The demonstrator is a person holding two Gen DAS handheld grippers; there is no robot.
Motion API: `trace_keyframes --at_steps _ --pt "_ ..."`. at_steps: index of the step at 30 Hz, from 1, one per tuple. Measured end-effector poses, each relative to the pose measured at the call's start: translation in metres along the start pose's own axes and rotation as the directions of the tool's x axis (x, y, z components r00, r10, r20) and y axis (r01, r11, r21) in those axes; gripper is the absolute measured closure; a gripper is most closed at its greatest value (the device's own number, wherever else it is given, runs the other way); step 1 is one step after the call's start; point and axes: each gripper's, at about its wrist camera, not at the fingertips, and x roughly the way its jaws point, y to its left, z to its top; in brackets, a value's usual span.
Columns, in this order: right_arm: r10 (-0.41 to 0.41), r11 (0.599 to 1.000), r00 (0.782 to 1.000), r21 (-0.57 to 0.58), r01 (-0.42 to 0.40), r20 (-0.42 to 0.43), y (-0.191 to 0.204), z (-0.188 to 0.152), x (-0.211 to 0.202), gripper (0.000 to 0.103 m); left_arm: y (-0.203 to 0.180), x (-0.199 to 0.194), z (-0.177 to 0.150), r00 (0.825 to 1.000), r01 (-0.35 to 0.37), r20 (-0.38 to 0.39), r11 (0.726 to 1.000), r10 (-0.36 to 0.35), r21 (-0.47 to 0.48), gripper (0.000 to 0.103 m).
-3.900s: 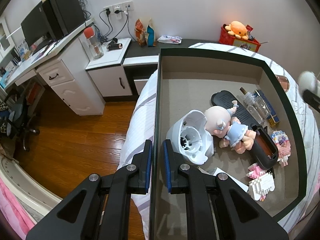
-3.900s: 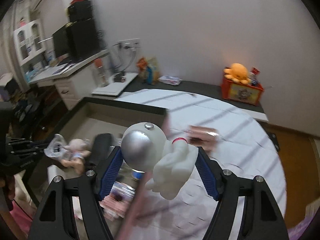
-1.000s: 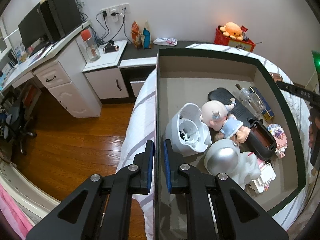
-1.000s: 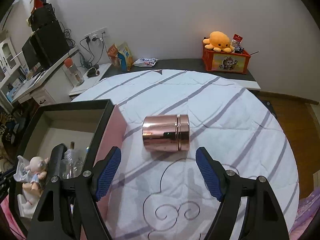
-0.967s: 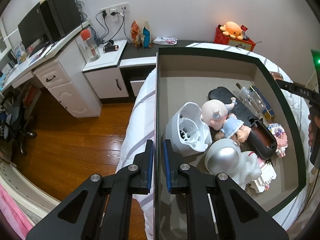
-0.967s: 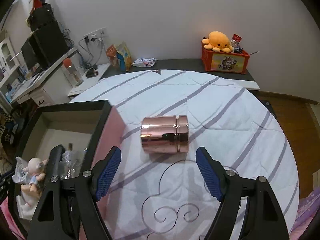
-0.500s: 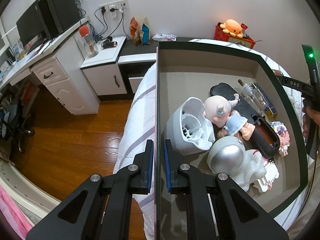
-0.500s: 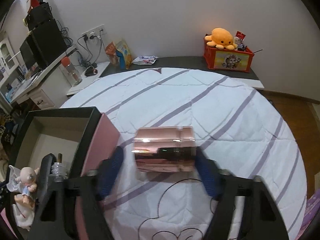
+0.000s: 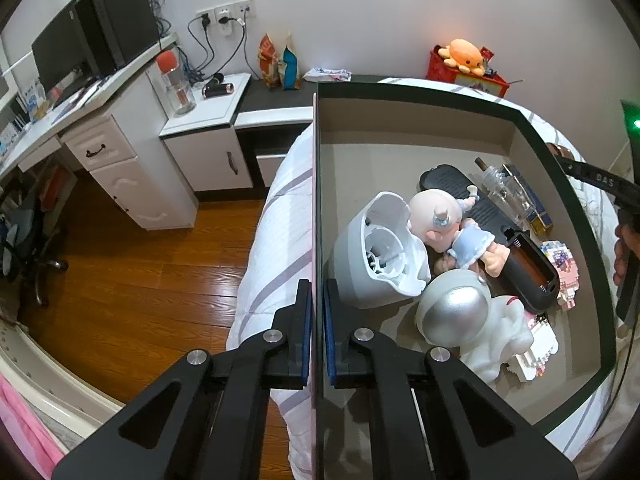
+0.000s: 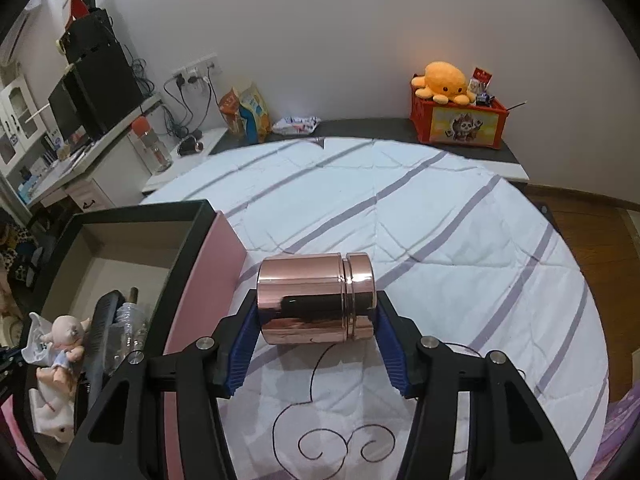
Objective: Organize rigid objects
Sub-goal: 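Carry the rose-gold cylinder into the tray and open the right gripper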
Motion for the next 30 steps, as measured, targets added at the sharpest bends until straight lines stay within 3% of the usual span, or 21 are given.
trace_keyframes --at_steps 10,18,30 --pt "0.004 1.0 0.998 -0.031 -0.002 0.06 0.006 -0.002 -0.039 0.047 -0.002 -0.002 0.0 1.0 -0.015 -0.001 1.0 0.015 0.0 0.098" --pt "0.038 0.993 0.991 -0.117 -0.023 0.127 0.041 0.0 -0.082 0.047 -0.002 -0.009 -0.002 0.999 -0.035 0.01 0.999 0.035 0.005 0.098" --pt "0.124 0.962 0.991 -0.252 -0.108 0.049 0.114 -0.003 -0.074 0.047 -0.005 -0.015 0.006 0.999 -0.033 0.021 0.999 0.033 0.019 0.098"
